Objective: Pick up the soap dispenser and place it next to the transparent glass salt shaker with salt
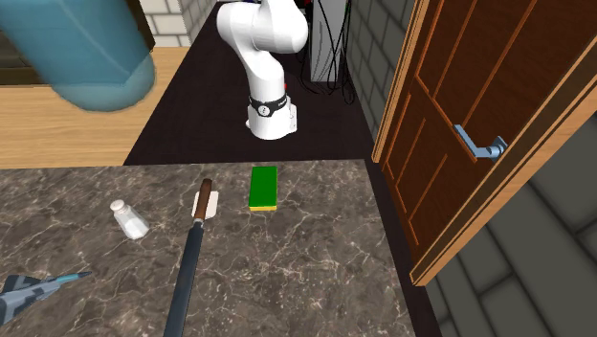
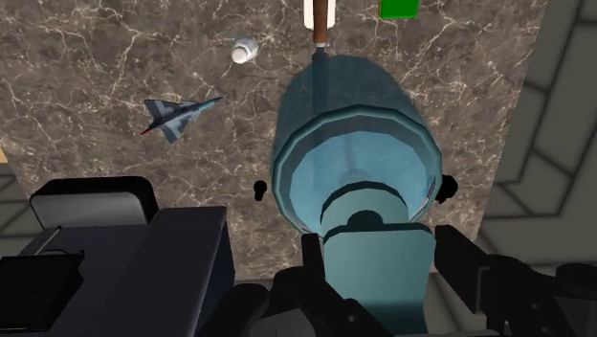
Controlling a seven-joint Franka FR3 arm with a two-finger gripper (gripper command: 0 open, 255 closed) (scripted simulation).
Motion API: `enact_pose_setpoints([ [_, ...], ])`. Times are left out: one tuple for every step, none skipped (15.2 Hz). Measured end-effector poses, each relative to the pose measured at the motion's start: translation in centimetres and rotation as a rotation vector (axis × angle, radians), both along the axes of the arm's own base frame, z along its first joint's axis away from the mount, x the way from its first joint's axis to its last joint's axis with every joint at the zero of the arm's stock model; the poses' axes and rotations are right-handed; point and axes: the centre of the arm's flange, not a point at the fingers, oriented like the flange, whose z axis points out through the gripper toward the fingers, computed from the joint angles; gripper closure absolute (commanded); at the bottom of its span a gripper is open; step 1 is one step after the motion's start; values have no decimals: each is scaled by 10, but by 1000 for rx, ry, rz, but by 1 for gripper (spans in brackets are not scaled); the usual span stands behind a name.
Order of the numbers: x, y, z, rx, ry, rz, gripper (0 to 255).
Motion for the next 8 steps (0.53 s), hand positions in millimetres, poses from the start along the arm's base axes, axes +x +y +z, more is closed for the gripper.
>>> enact_pose_setpoints([
  [-5, -14, -2, 0, 0, 0, 255],
  [-10, -28, -3, 0, 0, 0, 255],
  [-13, -41, -1, 0, 0, 0, 255],
  [-15, -53, -1, 0, 0, 0, 255],
  [-22, -64, -1, 1, 0, 0, 255],
  [-27, -77, -1, 1, 0, 0, 255],
  [-31, -90, 1, 1, 0, 0, 255],
  [-35, -105, 1, 0, 0, 0, 255],
])
